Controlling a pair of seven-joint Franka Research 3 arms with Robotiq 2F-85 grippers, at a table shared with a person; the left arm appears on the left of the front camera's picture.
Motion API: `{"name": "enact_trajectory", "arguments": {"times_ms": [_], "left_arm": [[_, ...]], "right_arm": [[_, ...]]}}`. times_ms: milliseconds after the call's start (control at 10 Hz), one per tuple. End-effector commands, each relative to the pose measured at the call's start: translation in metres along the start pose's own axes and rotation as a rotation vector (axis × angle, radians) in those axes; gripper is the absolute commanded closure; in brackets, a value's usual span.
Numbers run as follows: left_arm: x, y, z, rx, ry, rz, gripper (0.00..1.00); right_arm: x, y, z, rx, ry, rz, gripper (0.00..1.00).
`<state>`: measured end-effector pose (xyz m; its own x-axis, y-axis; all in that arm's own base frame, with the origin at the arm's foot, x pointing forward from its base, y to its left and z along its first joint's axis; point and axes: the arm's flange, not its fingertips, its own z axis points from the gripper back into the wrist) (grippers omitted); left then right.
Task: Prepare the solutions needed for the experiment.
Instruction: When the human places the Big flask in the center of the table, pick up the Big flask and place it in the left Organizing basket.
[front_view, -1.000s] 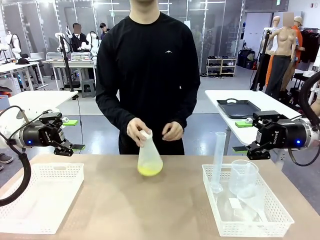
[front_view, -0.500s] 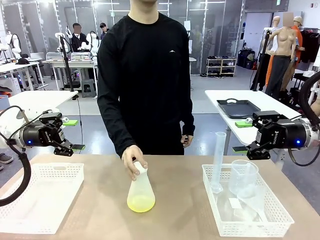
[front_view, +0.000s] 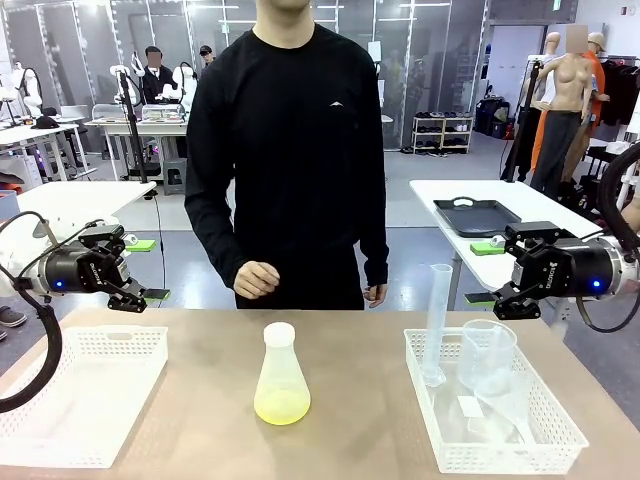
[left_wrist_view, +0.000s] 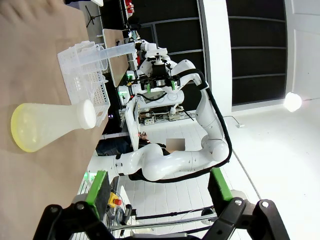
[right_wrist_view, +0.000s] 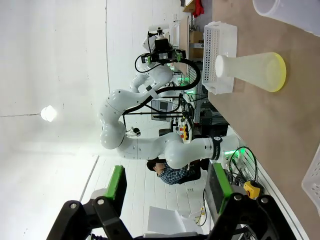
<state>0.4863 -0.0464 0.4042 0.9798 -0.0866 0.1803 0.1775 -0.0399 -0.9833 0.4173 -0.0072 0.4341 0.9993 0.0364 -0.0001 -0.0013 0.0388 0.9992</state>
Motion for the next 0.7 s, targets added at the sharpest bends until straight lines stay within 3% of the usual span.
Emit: {"name": "enact_trajectory", "arguments": {"times_ms": [0,200,400,600], "left_arm": [[0.000,0.000,0.000,0.000,0.000,0.000,0.00],[0.010,-0.001,-0.020,0.072,-0.008,-0.147,0.00],[0.023,-0.008,-0.046,0.163,0.031,-0.404,0.00],[0.022,-0.010,-0.066,0.190,0.178,-0.645,0.00]], "right_arm": [[0.001,0.001,0.000,0.010,0.001,0.002,0.15],[0.001,0.001,0.000,0.010,0.001,0.002,0.15],[0.001,0.001,0.000,0.010,0.001,0.002,0.15],[0.001,0.001,0.000,0.010,0.001,0.002,0.15]]}}
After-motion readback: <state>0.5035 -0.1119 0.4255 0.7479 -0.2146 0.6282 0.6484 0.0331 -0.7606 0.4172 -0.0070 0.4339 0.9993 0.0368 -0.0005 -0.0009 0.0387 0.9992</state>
